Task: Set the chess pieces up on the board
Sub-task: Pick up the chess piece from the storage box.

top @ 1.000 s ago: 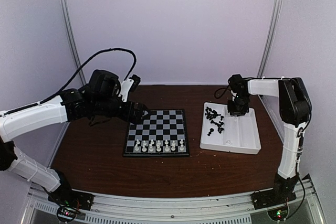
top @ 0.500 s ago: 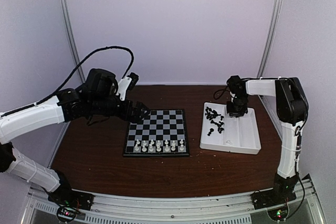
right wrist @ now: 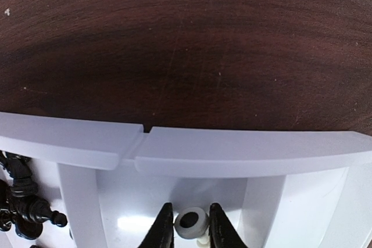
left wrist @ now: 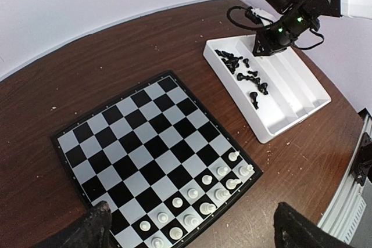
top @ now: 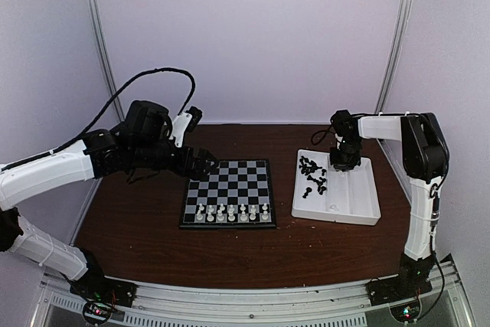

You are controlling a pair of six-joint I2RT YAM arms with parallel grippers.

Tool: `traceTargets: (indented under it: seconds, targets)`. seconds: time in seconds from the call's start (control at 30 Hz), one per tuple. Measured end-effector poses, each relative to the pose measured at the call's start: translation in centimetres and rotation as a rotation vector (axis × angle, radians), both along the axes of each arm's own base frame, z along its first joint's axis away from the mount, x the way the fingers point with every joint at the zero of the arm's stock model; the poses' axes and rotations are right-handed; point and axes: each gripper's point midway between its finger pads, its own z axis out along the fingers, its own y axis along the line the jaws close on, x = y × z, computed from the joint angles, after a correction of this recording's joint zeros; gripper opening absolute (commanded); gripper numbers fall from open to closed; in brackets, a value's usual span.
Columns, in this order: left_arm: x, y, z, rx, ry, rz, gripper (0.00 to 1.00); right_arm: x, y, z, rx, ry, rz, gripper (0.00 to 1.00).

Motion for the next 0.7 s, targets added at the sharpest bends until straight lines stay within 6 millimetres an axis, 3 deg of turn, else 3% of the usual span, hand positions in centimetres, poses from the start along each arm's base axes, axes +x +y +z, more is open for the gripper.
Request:
traceTargets:
  seconds: [0.23,0.7]
  targets:
    - [0.00,0.02,-0.05,0.001,0.000,0.001,0.98,-0.09,-0.20,-0.02,-0.001,0.005,-0.003,0.29]
    - [-0.01,0.03,-0.02,0.001,0.000,0.001,0.98,-0.15,0.17,-0.05,0.026,0.012,0.007,0.16]
